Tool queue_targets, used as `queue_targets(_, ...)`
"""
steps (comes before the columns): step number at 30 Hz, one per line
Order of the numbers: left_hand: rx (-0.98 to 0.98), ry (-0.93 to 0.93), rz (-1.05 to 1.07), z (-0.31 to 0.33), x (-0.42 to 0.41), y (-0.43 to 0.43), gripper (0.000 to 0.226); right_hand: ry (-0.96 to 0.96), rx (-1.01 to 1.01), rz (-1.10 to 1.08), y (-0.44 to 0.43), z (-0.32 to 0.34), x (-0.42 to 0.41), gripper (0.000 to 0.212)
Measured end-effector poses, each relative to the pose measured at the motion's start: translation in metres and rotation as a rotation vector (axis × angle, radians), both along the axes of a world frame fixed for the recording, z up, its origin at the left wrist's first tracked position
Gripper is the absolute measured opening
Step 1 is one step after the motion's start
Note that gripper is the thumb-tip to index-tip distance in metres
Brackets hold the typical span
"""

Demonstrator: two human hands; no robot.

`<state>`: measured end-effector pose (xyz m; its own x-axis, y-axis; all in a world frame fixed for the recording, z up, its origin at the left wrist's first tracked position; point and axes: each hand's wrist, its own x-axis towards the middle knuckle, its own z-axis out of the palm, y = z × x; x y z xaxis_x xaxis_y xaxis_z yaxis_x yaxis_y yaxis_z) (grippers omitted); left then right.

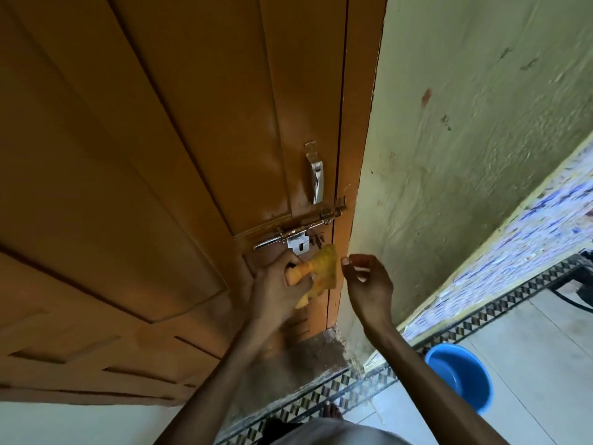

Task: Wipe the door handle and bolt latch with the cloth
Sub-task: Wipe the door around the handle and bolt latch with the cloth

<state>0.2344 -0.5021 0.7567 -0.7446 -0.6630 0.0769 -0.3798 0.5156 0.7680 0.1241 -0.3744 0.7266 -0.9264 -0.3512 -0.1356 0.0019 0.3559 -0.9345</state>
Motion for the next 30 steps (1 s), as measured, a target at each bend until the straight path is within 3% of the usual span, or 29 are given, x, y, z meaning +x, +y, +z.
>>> queue_targets(1, -0.121, -0.025, 0.007, 0.001, 0.001, 0.009, 0.02, -0.26, -0.096, 0.023, 0.001, -0.002, 0.003, 0.037)
queue_targets(3, -0.315, -0.077, -0.032, -0.002, 0.003, 0.026, 0.02, -0.973, -0.428, 0.122, 0.003, -0.003, 0.004, 0.059)
queue_targets(4, -0.392, -0.109, -0.085, -0.008, 0.005, 0.032, 0.021, -1.195, -0.569, 0.127, 0.003, -0.007, 0.005, 0.064)
queue_targets(5, -0.44, -0.151, -0.164, -0.015, 0.007, 0.037, 0.023, -1.299, -0.657, 0.112, 0.003, -0.013, 0.006, 0.065)
queue_targets(6, -0.398, -0.212, -0.263, -0.021, 0.008, 0.037, 0.026, -1.315, -0.674, 0.066, 0.002, -0.015, 0.008, 0.063)
queue_targets(9, -0.006, -0.363, -0.502, -0.032, 0.013, 0.02, 0.034, -1.325, -0.624, -0.069, -0.003, -0.022, 0.012, 0.06)
queue_targets(12, 0.076, -0.291, -0.305, -0.031, 0.011, -0.016, 0.022, -1.262, -0.531, -0.161, -0.017, -0.016, 0.006, 0.036)
queue_targets(15, -0.219, -0.158, -0.059, -0.012, 0.011, -0.049, 0.021, -1.181, -0.461, -0.179, -0.049, -0.003, 0.0, 0.055)
queue_targets(16, -0.409, -0.118, -0.034, -0.005, 0.011, -0.058, 0.022, -1.183, -0.511, -0.152, -0.063, 0.002, -0.001, 0.053)
queue_targets(18, -0.761, -0.086, -0.024, 0.007, 0.012, -0.072, 0.032, -1.157, -0.569, -0.104, -0.089, 0.021, 0.0, 0.029)
queue_targets(20, -0.974, -0.142, -0.065, 0.012, 0.013, -0.088, 0.05, -1.121, -0.59, -0.096, -0.111, 0.042, 0.001, 0.025)
queue_targets(25, -1.289, -0.354, -0.283, -0.016, 0.017, -0.129, 0.059, -1.105, -0.596, -0.179, -0.135, 0.038, 0.0, 0.038)
queue_targets(30, -1.445, -0.364, -0.311, -0.026, 0.015, -0.147, 0.057, -1.116, -0.561, -0.21, -0.136, 0.037, 0.001, 0.037)
